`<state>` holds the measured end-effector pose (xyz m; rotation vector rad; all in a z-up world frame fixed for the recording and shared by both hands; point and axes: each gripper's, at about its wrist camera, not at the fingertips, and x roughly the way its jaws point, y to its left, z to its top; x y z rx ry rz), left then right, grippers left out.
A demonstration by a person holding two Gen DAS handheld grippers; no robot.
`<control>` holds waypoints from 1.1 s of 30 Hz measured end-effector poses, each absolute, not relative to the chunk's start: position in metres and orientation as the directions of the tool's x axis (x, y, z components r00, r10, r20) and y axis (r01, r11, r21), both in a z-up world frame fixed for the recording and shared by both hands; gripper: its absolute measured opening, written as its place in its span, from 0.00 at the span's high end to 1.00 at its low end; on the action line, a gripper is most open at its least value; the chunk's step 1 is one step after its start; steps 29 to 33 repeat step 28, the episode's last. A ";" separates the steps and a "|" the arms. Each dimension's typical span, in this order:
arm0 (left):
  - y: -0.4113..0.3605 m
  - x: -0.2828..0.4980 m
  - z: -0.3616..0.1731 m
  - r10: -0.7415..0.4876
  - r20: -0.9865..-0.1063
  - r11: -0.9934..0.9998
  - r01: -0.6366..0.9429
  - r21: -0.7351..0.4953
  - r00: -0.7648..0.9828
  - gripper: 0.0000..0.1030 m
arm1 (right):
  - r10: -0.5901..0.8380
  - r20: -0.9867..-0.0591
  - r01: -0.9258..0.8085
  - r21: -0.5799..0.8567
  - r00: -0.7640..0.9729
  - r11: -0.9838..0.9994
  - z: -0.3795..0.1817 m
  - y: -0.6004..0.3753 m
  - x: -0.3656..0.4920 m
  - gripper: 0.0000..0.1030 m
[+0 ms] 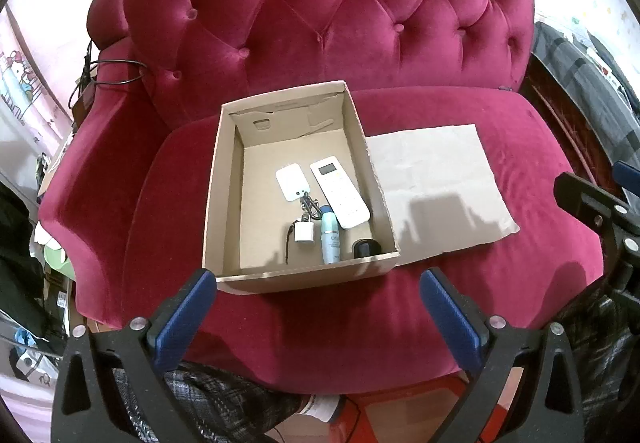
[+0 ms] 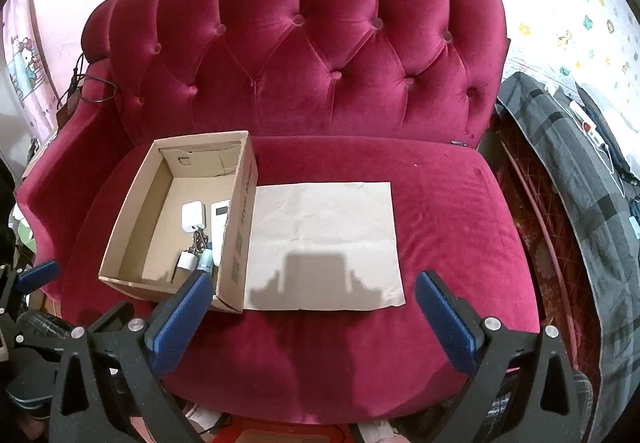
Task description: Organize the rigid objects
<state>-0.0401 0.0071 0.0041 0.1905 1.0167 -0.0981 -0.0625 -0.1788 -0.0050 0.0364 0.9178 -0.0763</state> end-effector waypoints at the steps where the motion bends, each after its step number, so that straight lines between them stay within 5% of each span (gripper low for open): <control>1: 0.007 -0.040 0.004 0.009 -0.852 0.979 0.168 0.114 0.524 0.00 | -0.050 -0.794 0.082 -0.001 0.606 0.997 -0.005 -0.179 -0.063 0.00; 33: 0.008 -0.034 0.000 0.009 -0.858 0.980 0.167 0.110 0.513 0.00 | -0.040 -0.800 0.077 0.008 0.599 0.997 -0.009 -0.183 -0.055 0.00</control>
